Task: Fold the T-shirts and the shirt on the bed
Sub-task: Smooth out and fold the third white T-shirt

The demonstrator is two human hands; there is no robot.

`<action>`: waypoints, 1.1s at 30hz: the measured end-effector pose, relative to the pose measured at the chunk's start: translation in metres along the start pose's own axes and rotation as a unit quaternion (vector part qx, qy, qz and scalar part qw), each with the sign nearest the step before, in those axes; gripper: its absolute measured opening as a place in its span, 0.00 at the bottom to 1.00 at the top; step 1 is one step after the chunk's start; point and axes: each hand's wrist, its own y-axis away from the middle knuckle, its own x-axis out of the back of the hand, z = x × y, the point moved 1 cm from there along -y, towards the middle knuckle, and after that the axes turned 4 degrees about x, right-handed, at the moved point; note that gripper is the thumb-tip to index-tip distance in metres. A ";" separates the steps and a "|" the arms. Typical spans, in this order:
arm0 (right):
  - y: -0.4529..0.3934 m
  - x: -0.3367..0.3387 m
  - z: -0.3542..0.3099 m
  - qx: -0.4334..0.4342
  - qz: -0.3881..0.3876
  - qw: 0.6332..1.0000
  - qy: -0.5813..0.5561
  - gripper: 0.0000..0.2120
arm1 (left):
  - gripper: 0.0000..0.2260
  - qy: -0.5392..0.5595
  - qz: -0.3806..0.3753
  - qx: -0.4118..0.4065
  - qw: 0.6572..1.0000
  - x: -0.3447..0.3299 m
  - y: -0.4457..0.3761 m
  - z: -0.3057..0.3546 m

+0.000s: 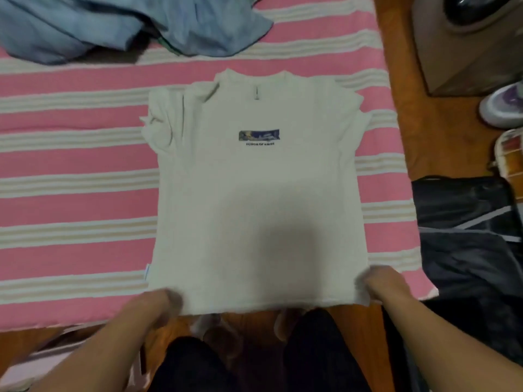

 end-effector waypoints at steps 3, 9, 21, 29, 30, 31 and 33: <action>-0.031 0.075 -0.057 0.083 0.101 0.991 -0.021 0.08 | 0.08 0.017 0.043 -0.039 0.998 0.087 0.014 0.050; -0.121 0.221 -0.189 0.234 0.221 0.946 -0.039 0.10 | 0.12 0.193 0.328 -0.228 0.896 0.256 0.017 0.199; -0.185 0.201 -0.277 0.298 0.185 0.933 -0.082 0.14 | 0.45 -0.010 0.305 -0.176 0.936 0.346 -0.058 0.335; -0.174 0.236 -0.156 0.167 0.256 0.880 -0.364 0.16 | 0.39 -0.093 0.363 -0.164 0.913 0.371 -0.041 0.361; -0.176 0.226 -0.147 0.154 0.227 0.887 -0.370 0.13 | 0.38 -0.100 0.374 -0.156 0.909 0.374 -0.043 0.368; -0.180 0.219 -0.143 0.151 0.207 0.887 -0.383 0.09 | 0.37 -0.104 0.380 -0.146 0.907 0.377 -0.045 0.376; -0.188 0.219 -0.141 0.156 0.190 0.873 -0.421 0.04 | 0.36 -0.114 0.382 -0.123 0.909 0.383 -0.051 0.384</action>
